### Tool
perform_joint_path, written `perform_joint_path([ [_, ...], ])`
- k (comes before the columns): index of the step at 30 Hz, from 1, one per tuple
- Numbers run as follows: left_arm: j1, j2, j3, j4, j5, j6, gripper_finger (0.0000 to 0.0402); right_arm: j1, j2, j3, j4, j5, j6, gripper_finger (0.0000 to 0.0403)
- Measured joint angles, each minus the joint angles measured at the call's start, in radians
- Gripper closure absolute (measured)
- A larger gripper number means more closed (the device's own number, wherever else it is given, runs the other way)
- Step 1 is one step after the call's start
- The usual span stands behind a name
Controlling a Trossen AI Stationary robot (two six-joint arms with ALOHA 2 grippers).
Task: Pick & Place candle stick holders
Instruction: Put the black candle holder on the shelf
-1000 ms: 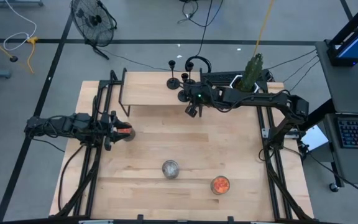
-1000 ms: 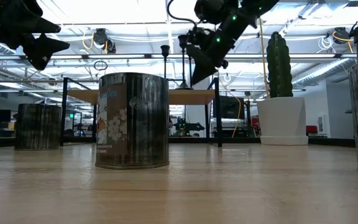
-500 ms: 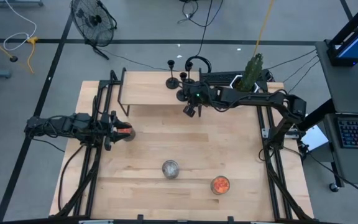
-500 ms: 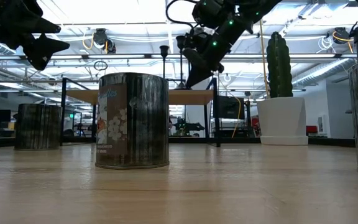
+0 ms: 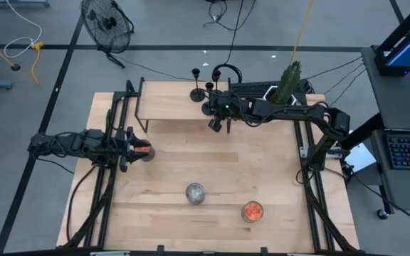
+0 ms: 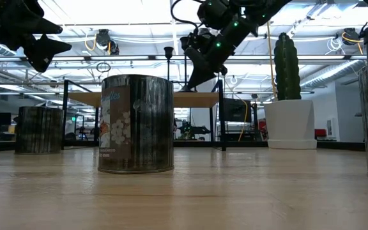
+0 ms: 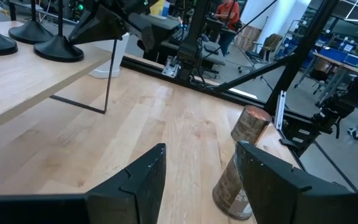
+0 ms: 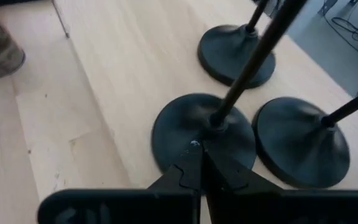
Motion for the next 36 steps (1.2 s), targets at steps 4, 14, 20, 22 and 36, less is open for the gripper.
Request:
perform_joint_path([
  [4, 0.000, 0.000, 0.000, 0.000, 0.000, 0.000, 0.0201, -0.010, 0.000, 0.000, 0.025, 0.000, 0.000, 0.0403],
  [14, 0.000, 0.000, 0.000, 0.000, 0.000, 0.000, 0.0201, -0.014, 0.000, 0.000, 0.029, -0.021, 0.003, 0.0403],
  [20, 0.000, 0.000, 0.000, 0.000, 0.000, -0.001, 0.0201, -0.013, 0.000, 0.000, 0.029, -0.024, 0.004, 0.0403],
  [22, 0.000, 0.000, 0.000, 0.000, 0.000, -0.001, 0.0201, -0.013, 0.000, 0.000, 0.032, -0.025, 0.003, 0.0403],
  [36, 0.000, 0.000, 0.000, 0.001, 0.000, -0.008, 0.0201, -0.019, 0.000, 0.000, 0.104, -0.049, -0.010, 0.0403],
])
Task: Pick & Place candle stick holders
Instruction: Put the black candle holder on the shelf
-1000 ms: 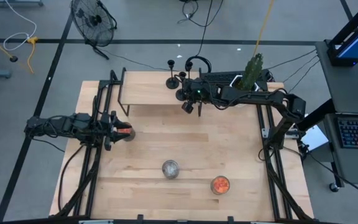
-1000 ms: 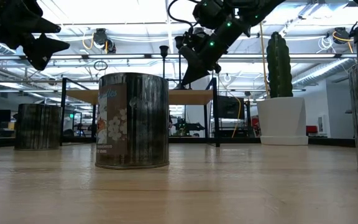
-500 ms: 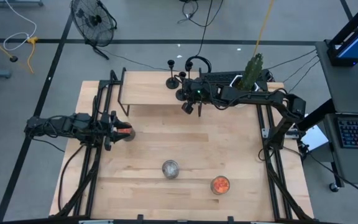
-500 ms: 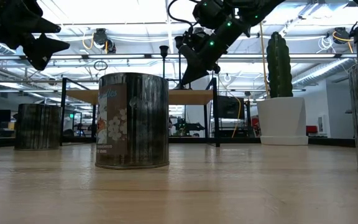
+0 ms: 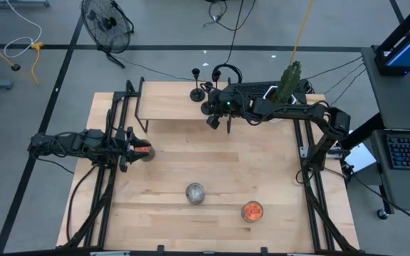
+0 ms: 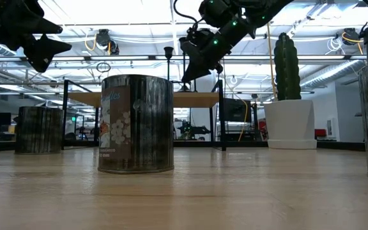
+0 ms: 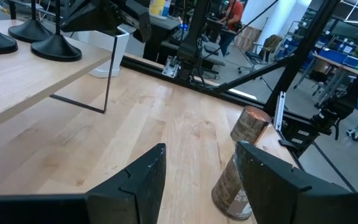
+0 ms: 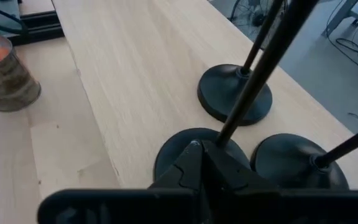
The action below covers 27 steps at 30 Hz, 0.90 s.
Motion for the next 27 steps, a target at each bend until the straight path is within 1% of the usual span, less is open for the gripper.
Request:
perform_joint_path([
  [3, 0.000, 0.000, 0.000, 0.000, 0.000, -0.001, 0.0201, -0.001, 0.009, 0.000, 0.002, -0.001, -0.001, 0.0403],
  [6, 0.000, 0.000, 0.000, 0.000, 0.000, -0.009, 0.0201, -0.001, 0.011, 0.001, -0.038, -0.007, 0.014, 0.0403],
  [8, 0.000, 0.000, 0.000, 0.000, 0.000, -0.009, 0.0201, 0.002, 0.010, 0.000, -0.073, -0.045, 0.019, 0.0403],
  [11, 0.000, 0.000, 0.000, 0.000, 0.000, -0.011, 0.0201, 0.009, 0.011, 0.000, -0.104, -0.050, 0.021, 0.0403],
  [15, 0.000, 0.000, 0.000, 0.000, 0.001, -0.010, 0.0201, 0.009, 0.011, 0.000, -0.107, -0.046, 0.023, 0.0403],
  [19, 0.000, 0.000, 0.000, 0.000, 0.001, -0.010, 0.0201, 0.008, 0.011, 0.000, -0.106, 0.003, 0.019, 0.0403],
  [27, 0.000, 0.000, 0.000, -0.001, 0.001, -0.009, 0.0201, 0.006, -0.018, -0.001, -0.091, 0.009, 0.019, 0.0403],
])
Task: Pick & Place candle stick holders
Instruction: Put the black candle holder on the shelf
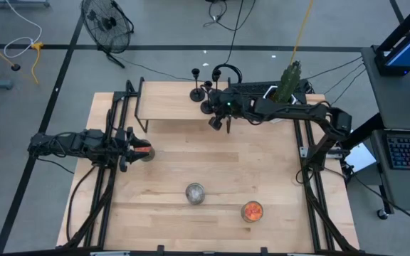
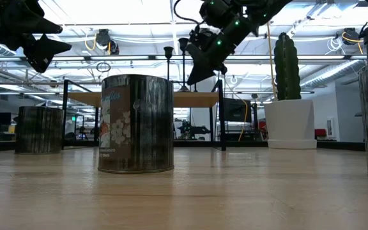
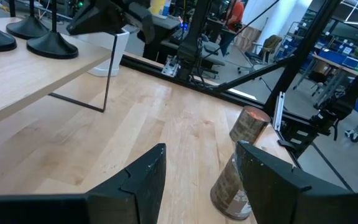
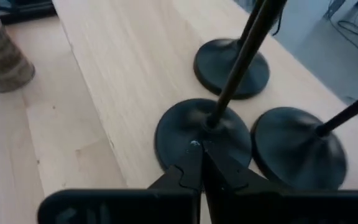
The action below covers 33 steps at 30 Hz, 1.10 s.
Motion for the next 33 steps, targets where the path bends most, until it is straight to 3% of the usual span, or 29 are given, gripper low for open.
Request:
perform_joint_path([
  [4, 0.000, 0.000, 0.000, 0.000, 0.000, 0.001, 0.0201, -0.004, -0.014, 0.000, -0.013, 0.071, -0.008, 0.0403],
  [13, 0.000, 0.000, 0.000, 0.000, -0.001, 0.002, 0.0201, -0.032, 0.008, -0.001, -0.036, 0.043, 0.001, 0.0403],
  [33, 0.000, 0.000, 0.000, 0.000, -0.002, 0.001, 0.0201, -0.050, 0.006, 0.001, 0.102, -0.013, 0.002, 0.0403],
])
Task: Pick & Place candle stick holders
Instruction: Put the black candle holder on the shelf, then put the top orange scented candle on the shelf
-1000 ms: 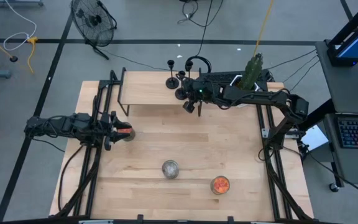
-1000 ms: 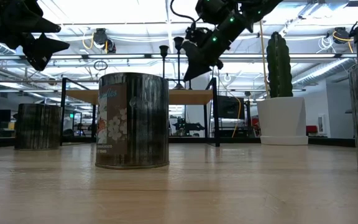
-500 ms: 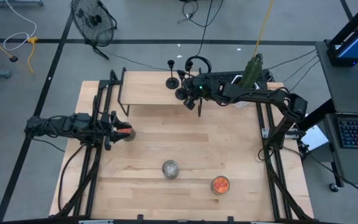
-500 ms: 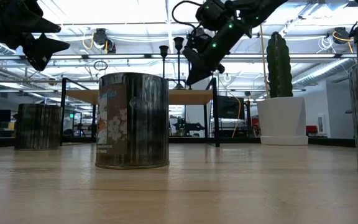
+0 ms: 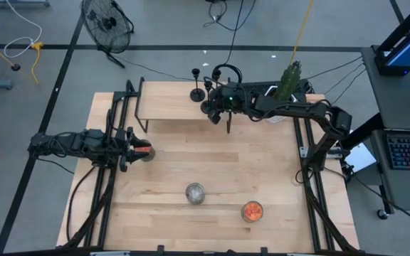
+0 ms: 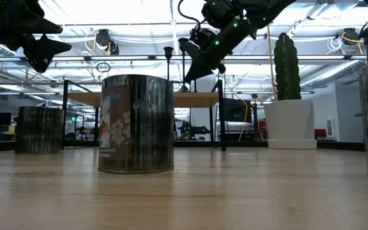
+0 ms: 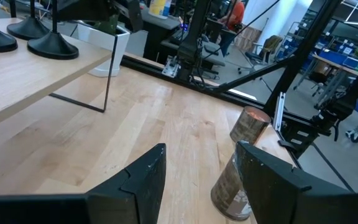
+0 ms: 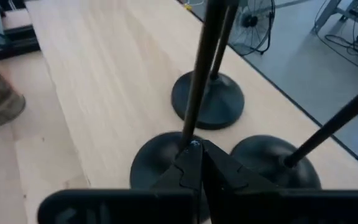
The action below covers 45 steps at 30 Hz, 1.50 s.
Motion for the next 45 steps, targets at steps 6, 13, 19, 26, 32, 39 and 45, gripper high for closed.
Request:
perform_joint_path([
  [6, 0.000, 0.000, 0.000, 0.000, 0.000, 0.000, 0.0201, -0.008, 0.000, 0.000, 0.029, 0.001, 0.000, 0.0403],
  [13, 0.000, 0.000, 0.000, 0.000, -0.001, 0.001, 0.0201, -0.010, 0.000, 0.000, 0.036, -0.025, 0.000, 0.0403],
  [19, 0.000, 0.000, 0.000, 0.000, -0.001, 0.000, 0.0201, -0.010, 0.000, 0.000, 0.070, -0.025, 0.008, 0.0403],
  [26, 0.000, 0.000, 0.000, 0.000, -0.001, 0.000, 0.0201, -0.016, 0.000, 0.000, 0.088, -0.050, 0.037, 0.0403],
  [32, 0.000, 0.000, 0.000, 0.000, -0.001, -0.002, 0.0201, -0.024, 0.000, 0.000, 0.087, -0.049, 0.037, 0.0403],
  [39, 0.000, 0.000, 0.000, 0.000, -0.001, -0.002, 0.0201, -0.035, 0.000, 0.000, 0.079, 0.002, 0.021, 0.0403],
  [45, 0.000, 0.000, 0.000, 0.000, -0.001, -0.002, 0.0201, -0.028, -0.005, 0.000, 0.047, 0.006, 0.023, 0.0403],
])
